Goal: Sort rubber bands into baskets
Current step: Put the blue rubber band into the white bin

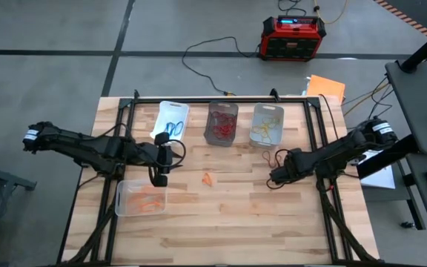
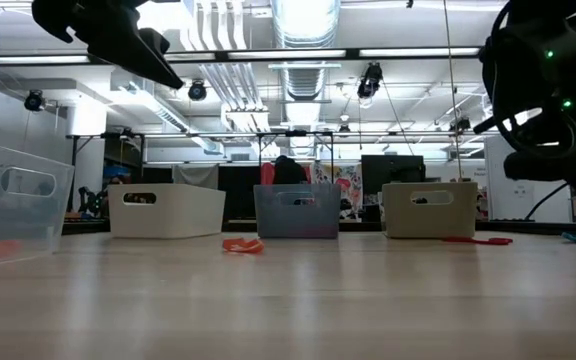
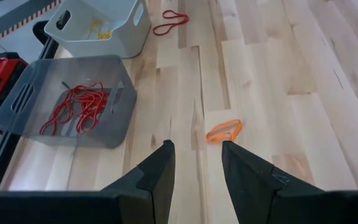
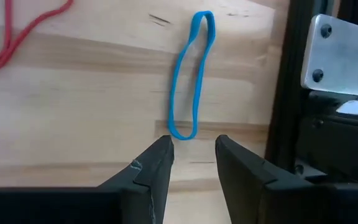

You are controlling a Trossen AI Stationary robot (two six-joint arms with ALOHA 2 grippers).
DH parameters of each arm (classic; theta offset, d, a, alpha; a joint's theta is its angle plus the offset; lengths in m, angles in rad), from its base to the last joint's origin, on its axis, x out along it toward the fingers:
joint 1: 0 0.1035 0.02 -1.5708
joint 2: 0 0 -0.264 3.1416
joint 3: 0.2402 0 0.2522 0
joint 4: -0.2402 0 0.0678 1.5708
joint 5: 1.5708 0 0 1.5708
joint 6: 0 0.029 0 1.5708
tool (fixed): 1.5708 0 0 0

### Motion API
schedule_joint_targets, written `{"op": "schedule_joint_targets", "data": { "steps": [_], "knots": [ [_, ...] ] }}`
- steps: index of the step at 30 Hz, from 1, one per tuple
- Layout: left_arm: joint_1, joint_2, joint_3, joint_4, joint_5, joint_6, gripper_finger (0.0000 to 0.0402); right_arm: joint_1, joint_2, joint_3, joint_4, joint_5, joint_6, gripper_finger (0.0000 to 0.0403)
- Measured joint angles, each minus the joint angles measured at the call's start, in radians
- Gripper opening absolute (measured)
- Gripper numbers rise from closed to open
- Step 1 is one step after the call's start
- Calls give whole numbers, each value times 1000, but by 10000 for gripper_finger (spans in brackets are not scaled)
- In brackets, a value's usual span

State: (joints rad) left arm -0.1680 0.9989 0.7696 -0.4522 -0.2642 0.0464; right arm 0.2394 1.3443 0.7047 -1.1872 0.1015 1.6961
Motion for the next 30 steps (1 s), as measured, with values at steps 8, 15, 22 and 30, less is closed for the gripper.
{"op": "schedule_joint_targets", "data": {
  "steps": [8, 15, 22, 30],
  "knots": [
    [0, 4, 0, 6, -7, 0, 118, -17, 48, -10, 51, 29, -12, 130],
    [0, 4, 0, 7, -14, 0, 118, -34, 109, -15, 59, 4, -40, 137],
    [0, 4, 0, 8, -14, 0, 118, -53, 141, -35, 152, -2, -120, 125],
    [0, 4, 0, 8, -14, 0, 118, -63, 135, -39, 178, -13, -165, 74]
  ]
}}
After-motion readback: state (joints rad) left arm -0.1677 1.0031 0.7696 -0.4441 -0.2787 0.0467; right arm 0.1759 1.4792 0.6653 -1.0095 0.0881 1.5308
